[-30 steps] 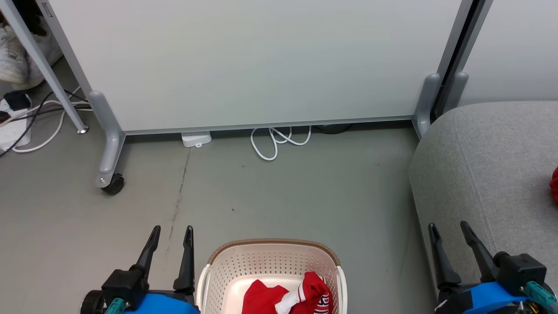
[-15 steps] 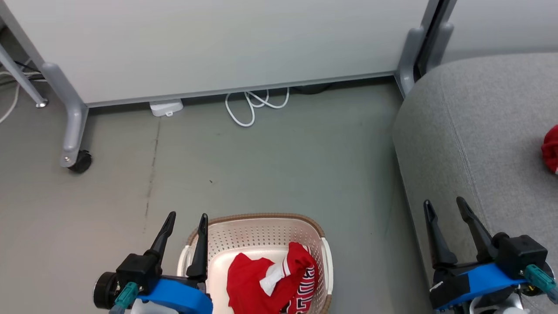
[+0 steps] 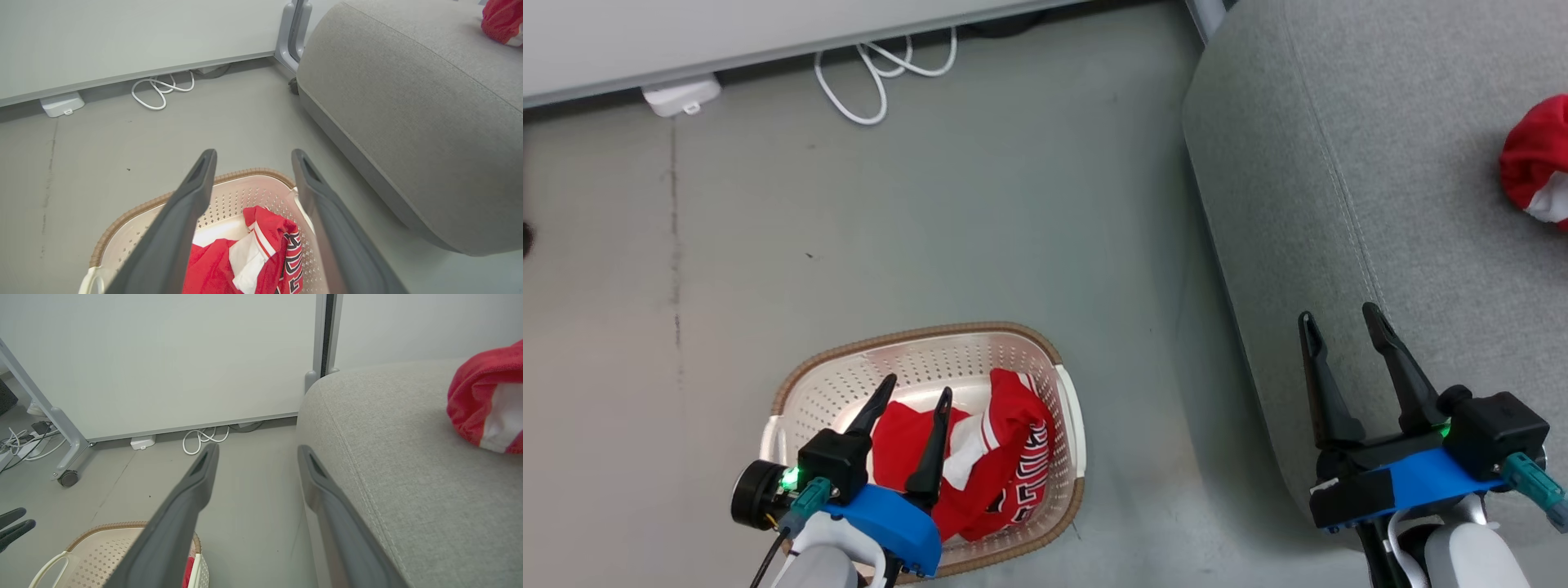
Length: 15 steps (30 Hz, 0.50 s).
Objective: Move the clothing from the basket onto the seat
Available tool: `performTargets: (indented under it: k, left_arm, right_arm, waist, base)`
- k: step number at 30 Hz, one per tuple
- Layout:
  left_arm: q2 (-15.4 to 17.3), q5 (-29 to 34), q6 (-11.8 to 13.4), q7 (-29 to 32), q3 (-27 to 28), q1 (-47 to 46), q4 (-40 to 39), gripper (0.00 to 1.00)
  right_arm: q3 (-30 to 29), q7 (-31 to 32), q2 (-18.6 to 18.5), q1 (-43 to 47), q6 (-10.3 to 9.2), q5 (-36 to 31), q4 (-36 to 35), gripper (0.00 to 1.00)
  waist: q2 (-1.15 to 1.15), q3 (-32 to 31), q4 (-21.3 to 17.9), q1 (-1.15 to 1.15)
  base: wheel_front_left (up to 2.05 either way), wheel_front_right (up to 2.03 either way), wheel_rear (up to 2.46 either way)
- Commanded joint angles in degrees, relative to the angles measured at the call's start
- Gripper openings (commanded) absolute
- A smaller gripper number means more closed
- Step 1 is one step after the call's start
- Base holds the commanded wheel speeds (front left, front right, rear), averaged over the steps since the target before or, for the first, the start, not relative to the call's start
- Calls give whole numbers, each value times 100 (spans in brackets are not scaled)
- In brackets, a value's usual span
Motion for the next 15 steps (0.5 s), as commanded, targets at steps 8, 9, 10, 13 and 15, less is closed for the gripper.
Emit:
performTargets:
  k: [8,9,10,13,15]
  left_arm:
    - [369,-162,-5,-17,-518,-607,511,100]
    - [414,-175,-5,-17,-567,-671,575,100]
    - [461,-191,-5,-18,-646,-734,647,100]
    - [605,-211,-5,-18,-907,-941,873,100]
    - [695,-233,-5,-17,-1115,-1090,1085,100]
  right_arm:
    - [70,-221,7,-296,3,145,-103,100]
    - [92,-250,7,-315,3,177,-97,100]
    - [121,-275,7,-350,3,207,-90,100]
    - [202,-343,7,-452,3,263,-100,100]
    - [241,-405,7,-526,3,294,-105,100]
  waist:
    - [0,1104,-694,-1]
    - [0,1190,-732,-1]
    - [0,1274,-770,-1]
    - [0,1551,-883,-1]
    - [0,1731,-952,-1]
  base:
    - [0,0,0]
    - [0,0,0]
    - [0,0,0]
    - [0,0,0]
    - [0,0,0]
